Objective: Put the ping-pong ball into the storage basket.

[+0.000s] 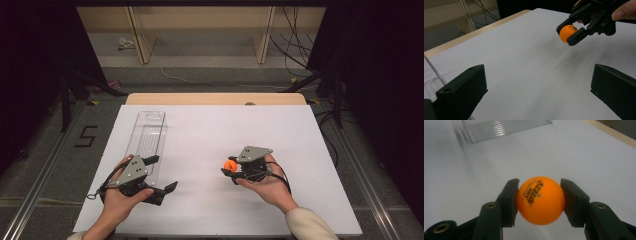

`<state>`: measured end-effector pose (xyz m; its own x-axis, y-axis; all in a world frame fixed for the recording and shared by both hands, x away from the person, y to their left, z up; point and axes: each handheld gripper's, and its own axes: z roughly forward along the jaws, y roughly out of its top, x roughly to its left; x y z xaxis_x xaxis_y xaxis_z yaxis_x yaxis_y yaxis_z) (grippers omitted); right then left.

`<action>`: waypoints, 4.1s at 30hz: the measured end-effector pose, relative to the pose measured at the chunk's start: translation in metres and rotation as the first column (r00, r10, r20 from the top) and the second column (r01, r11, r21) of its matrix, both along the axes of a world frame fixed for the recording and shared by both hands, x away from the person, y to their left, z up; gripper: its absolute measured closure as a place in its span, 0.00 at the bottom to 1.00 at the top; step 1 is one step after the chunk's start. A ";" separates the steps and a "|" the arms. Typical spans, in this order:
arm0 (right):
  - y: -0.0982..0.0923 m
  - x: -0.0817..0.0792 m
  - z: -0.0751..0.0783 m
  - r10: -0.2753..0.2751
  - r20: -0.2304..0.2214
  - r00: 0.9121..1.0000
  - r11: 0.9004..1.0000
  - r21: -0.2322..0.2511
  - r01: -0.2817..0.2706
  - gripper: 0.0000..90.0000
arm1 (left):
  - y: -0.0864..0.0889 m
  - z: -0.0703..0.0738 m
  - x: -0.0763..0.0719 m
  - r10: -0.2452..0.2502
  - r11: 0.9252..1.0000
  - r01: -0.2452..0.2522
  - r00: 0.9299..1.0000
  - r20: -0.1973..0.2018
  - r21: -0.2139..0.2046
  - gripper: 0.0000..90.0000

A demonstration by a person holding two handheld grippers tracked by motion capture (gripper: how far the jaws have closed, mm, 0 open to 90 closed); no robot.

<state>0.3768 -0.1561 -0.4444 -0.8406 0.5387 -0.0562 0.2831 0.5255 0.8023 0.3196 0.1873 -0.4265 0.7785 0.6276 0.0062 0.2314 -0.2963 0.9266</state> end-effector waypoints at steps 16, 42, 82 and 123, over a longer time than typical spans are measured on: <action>0.012 0.001 -0.001 0.022 -0.002 1.000 1.000 0.000 -0.022 0.57 | -0.001 0.000 0.000 0.000 1.000 0.000 1.000 0.003 0.013 0.00; 0.032 0.003 -0.004 0.051 0.003 0.999 0.999 0.005 -0.051 0.57 | -0.014 0.003 0.001 0.003 1.000 -0.003 1.000 -0.012 0.027 0.00; 0.057 0.009 -0.005 0.066 0.009 0.998 0.997 0.034 -0.066 0.57 | -0.012 0.000 0.002 0.008 1.000 -0.008 1.000 -0.024 0.027 0.01; 0.060 0.025 0.005 0.033 0.020 0.999 0.997 0.062 -0.035 0.57 | -0.012 -0.002 0.002 -0.014 0.999 0.014 1.000 -0.022 0.038 0.00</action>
